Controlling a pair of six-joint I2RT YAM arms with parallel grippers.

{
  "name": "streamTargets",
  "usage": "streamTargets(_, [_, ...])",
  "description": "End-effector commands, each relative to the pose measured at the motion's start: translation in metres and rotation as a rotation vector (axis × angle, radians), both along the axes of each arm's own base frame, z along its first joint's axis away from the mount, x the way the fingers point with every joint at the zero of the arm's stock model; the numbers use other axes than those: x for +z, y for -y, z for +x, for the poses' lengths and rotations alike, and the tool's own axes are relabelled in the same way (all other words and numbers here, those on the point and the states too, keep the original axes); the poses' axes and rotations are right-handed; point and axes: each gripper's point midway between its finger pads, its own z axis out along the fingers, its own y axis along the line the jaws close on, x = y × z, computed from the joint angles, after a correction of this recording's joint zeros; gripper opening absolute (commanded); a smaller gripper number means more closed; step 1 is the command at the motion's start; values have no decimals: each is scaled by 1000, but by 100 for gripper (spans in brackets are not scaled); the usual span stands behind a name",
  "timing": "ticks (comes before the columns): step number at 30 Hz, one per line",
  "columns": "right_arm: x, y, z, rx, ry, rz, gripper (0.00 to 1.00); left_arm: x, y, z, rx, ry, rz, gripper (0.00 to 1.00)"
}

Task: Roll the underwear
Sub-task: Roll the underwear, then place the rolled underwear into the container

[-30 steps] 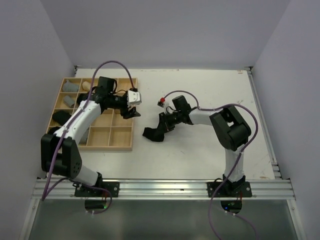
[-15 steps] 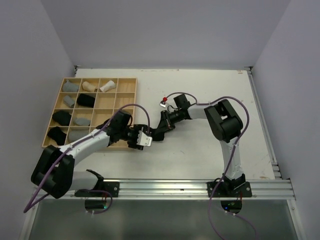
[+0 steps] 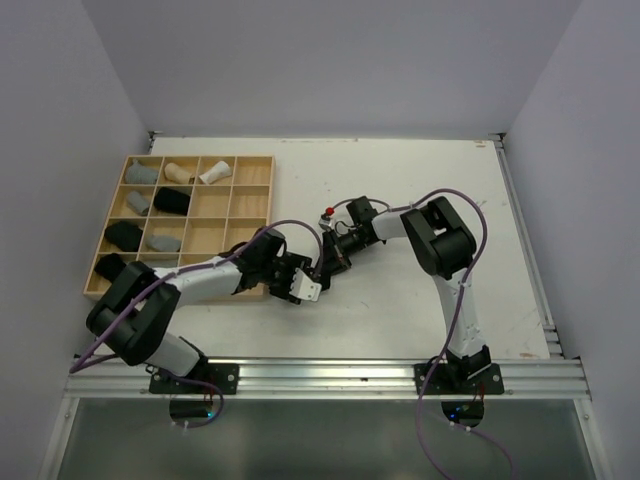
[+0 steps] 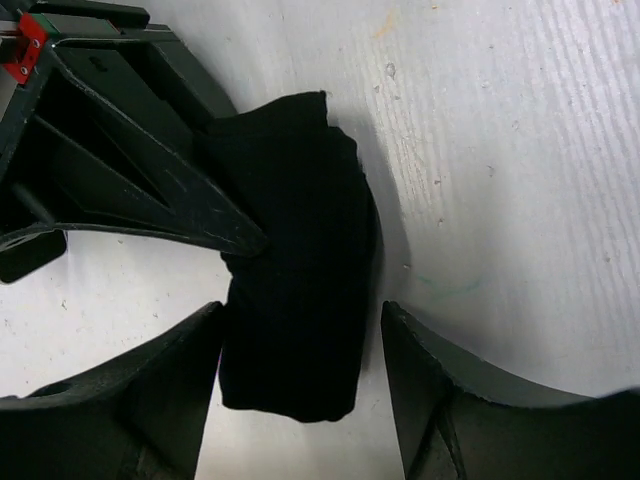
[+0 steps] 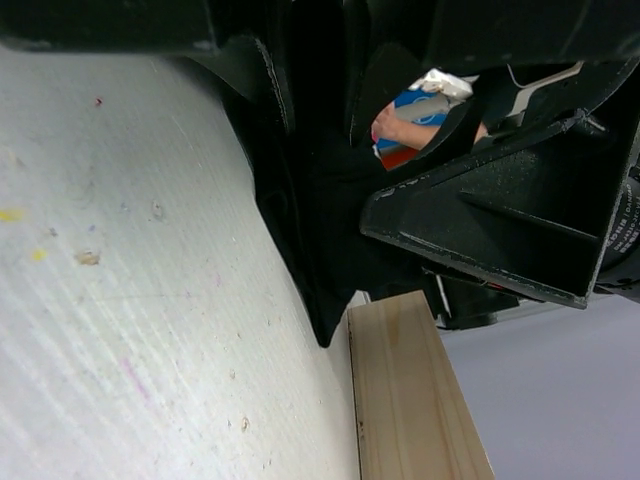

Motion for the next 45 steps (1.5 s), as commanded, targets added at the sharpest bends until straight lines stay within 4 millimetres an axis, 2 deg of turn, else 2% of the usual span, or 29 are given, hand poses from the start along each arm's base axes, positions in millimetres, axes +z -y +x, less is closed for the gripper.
streamTargets(1, [-133, 67, -43, 20, 5, -572, 0, 1, 10, 10, -5, 20, 1, 66])
streamTargets(7, [-134, 70, -44, 16, 14, -593, 0, -21, 12, 0, -3, -113, 90, 60])
streamTargets(10, [-129, 74, -45, 13, 47, -594, 0, -29, 8, -7, 7, -183, 147, 46])
streamTargets(11, [-127, 75, -44, 11, 59, -598, 0, -32, 2, -12, 8, -204, 179, 35])
streamTargets(13, [-123, 79, -46, 9, 75, -611, 5, -38, -6, -19, -1, -226, 216, 27])
streamTargets(14, [-111, 76, -39, -8, 107, -593, 15, -44, -15, -29, -5, -269, 254, 22])
streamTargets(16, [-99, 79, -31, -39, 146, -600, 26, -46, -20, -38, -13, -309, 274, 19])
streamTargets(17, [-81, 76, -19, -72, 194, -582, 36, -48, -25, -46, -13, -345, 293, 15])
streamTargets(19, [-66, 83, -2, -134, 232, -594, 44, -50, -28, -54, -9, -382, 309, 11])
streamTargets(20, [-47, 85, 10, -179, 268, -586, 50, -52, -32, -61, -10, -416, 327, 8])
streamTargets(24, [-5, 109, 53, -346, 351, -605, 52, -54, -39, -71, 45, -504, 365, 0])
streamTargets(25, [5, 116, 66, -390, 367, -604, 52, -52, -38, -71, 62, -520, 364, 0])
streamTargets(27, [20, 123, 76, -421, 394, -604, 52, -40, -25, -63, 106, -576, 325, 0])
streamTargets(28, [30, 127, 86, -445, 419, -602, 52, -25, -13, -43, 143, -569, 267, 0])
streamTargets(30, [32, 135, 88, -446, 429, -634, 52, -5, 3, -25, 222, -642, 169, 0])
streamTargets(31, [31, 139, 91, -452, 426, -640, 52, 18, 13, 5, 256, -622, 87, 0])
streamTargets(32, [30, 141, 90, -448, 421, -643, 52, 27, 19, 11, 260, -667, 39, 0])
streamTargets(33, [29, 143, 89, -449, 414, -641, 52, 36, 22, 25, 342, -698, 2, 0])
streamTargets(34, [27, 146, 86, -450, 402, -644, 52, 55, 27, 52, 386, -666, -59, 0])
streamTargets(37, [24, 150, 83, -454, 397, -653, 52, 77, 33, 83, 490, -696, -148, 0])
streamTargets(38, [24, 151, 82, -452, 398, -654, 52, 96, 34, 108, 520, -636, -222, 0])
streamTargets(39, [24, 152, 82, -452, 399, -656, 52, 107, 34, 119, 609, -661, -276, 0])
streamTargets(40, [24, 152, 82, -450, 398, -655, 52, 118, 25, 138, 681, -638, -333, 0])
streamTargets(41, [26, 154, 81, -449, 402, -659, 52, 136, 22, 160, 716, -574, -401, 0])
streamTargets(42, [27, 155, 82, -448, 405, -662, 52, 148, 17, 171, 745, -559, -442, 0])
streamTargets(43, [28, 156, 82, -450, 409, -666, 52, 167, 1, 194, 782, -506, -492, 0])
streamTargets(45, [30, 157, 81, -443, 413, -671, 52, 183, -23, 227, 871, -393, -524, 0])
